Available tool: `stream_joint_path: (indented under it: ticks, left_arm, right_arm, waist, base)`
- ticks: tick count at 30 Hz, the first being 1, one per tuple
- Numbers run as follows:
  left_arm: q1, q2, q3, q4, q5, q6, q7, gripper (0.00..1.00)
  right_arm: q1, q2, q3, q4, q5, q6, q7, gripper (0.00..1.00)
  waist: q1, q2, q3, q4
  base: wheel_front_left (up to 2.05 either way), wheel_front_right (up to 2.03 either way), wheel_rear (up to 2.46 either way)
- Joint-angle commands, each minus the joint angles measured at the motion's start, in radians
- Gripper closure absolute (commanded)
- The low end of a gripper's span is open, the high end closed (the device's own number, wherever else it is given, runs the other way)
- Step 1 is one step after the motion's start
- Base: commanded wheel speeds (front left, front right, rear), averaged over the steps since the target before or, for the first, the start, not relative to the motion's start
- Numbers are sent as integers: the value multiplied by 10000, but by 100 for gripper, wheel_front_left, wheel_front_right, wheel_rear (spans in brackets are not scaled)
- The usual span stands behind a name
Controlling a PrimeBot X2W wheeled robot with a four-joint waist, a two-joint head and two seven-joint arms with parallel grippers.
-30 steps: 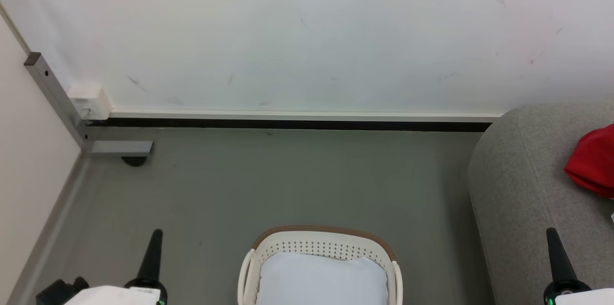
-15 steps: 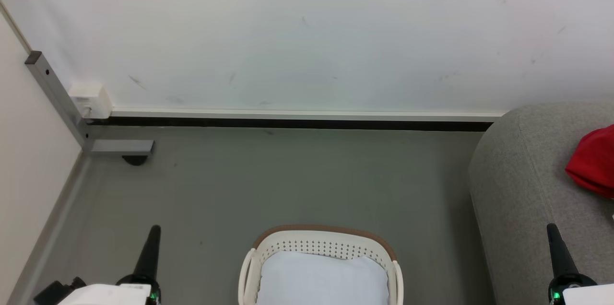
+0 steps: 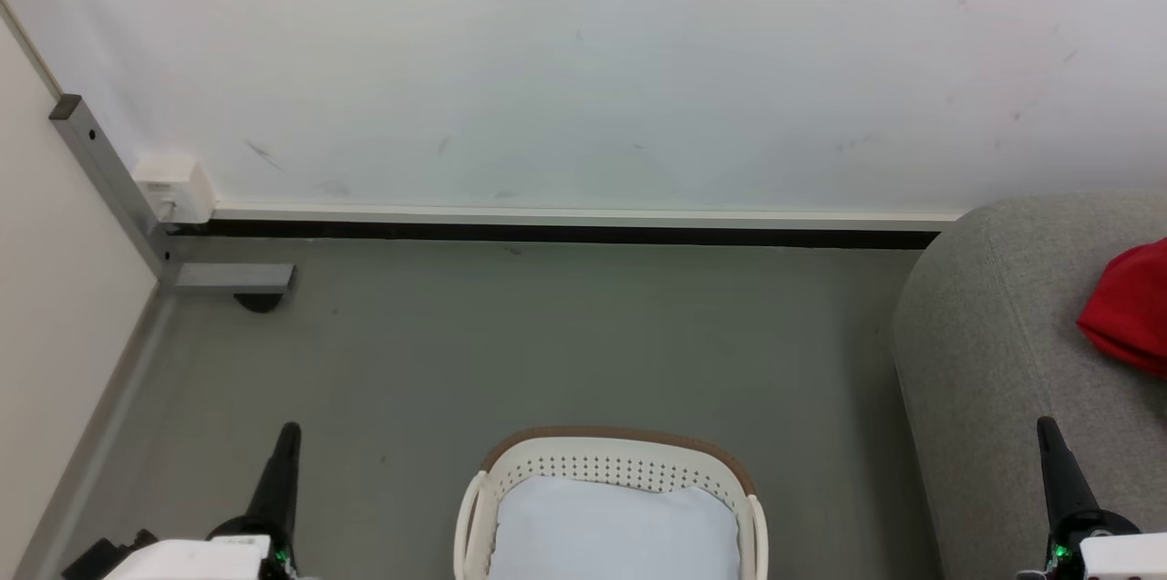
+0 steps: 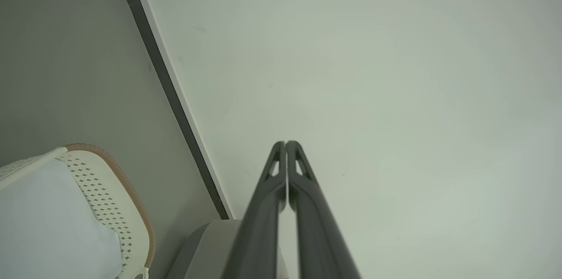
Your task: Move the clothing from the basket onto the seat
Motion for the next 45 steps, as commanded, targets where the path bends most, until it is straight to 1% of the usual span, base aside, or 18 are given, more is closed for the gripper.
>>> stream_joint_path:
  ticks: [1,25,45]
  left_arm:
    - [-159,-12,64,-2,-216,-50,99,100]
    - [-290,-153,360,126,-1692,-210,537,100]
    - [-286,-155,359,123,-1714,-189,555,100]
  right_arm:
    - [-152,-24,-86,26,277,-16,81,100]
    - [-356,164,-307,142,1670,-21,520,100]
    - [-363,171,-324,144,1641,-21,511,100]
  waist:
    - [0,0,3,3]
    - [0,0,40,47]
    - [0,0,42,49]
  base:
    - [0,0,0]
    - [0,0,0]
    - [0,0,0]
